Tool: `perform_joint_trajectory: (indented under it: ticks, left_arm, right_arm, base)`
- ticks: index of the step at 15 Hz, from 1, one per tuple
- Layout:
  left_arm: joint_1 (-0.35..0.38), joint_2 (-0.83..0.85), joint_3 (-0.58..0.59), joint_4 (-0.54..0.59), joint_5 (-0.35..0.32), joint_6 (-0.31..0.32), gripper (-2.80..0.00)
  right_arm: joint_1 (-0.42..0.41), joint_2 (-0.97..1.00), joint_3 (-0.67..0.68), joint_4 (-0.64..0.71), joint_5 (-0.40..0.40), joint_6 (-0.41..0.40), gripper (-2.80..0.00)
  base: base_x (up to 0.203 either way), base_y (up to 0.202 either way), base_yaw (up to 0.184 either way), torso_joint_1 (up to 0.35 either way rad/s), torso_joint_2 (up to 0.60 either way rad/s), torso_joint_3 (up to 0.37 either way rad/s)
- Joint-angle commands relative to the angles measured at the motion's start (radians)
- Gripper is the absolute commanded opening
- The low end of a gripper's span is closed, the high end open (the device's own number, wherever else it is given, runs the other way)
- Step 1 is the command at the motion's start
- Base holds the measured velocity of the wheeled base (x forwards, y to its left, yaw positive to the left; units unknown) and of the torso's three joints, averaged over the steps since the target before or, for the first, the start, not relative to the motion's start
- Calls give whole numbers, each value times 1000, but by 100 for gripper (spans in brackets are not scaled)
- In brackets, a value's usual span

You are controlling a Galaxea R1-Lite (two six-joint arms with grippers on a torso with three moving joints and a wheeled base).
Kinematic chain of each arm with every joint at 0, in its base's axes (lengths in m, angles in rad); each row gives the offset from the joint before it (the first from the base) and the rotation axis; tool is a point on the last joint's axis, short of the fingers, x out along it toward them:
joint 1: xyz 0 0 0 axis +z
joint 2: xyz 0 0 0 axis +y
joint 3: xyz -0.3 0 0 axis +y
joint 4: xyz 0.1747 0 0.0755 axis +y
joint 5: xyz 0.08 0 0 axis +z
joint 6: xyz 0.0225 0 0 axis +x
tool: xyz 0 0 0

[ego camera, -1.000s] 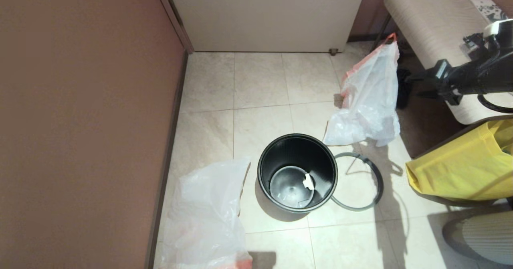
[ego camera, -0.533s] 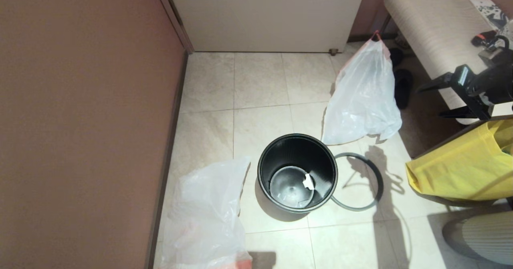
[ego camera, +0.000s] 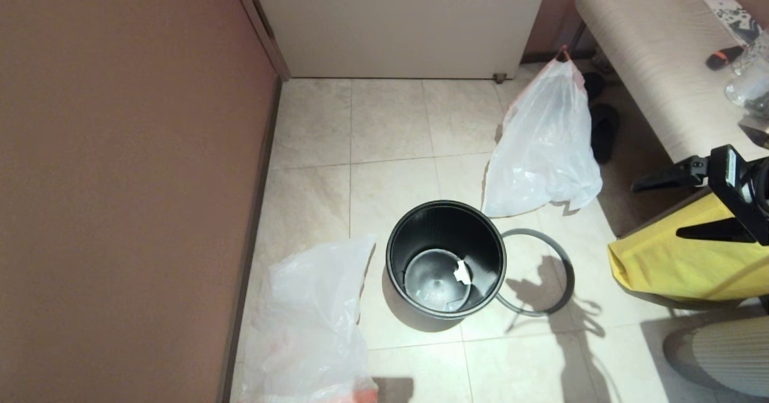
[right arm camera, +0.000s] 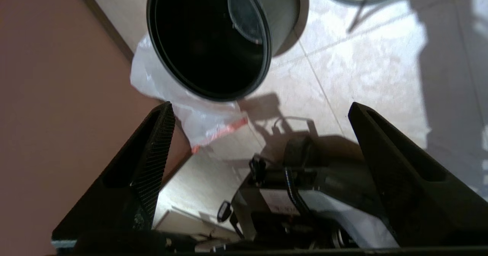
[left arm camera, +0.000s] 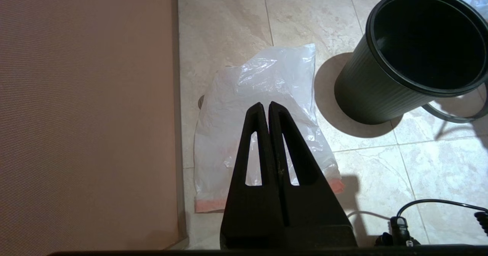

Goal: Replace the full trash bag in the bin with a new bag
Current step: Pick up a new trash bag

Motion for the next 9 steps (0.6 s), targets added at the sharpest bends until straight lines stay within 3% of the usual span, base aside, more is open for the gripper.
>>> perform_joint_trajectory:
  ticks: [1,2,9]
  left_arm:
    - [0,1,0,0,0,0,-280]
    - [0,1,0,0,0,0,-280]
    - [0,1,0,0,0,0,-280]
  right_arm:
    - [21,-111,101,2,2,2,0]
    - [23,-130,125,1,1,1,-280]
    - [23,-205,214,2,-44,1,-280]
  base:
    - [0,0,0,0,0,0]
    - [0,0,0,0,0,0]
    - [0,0,0,0,0,0]
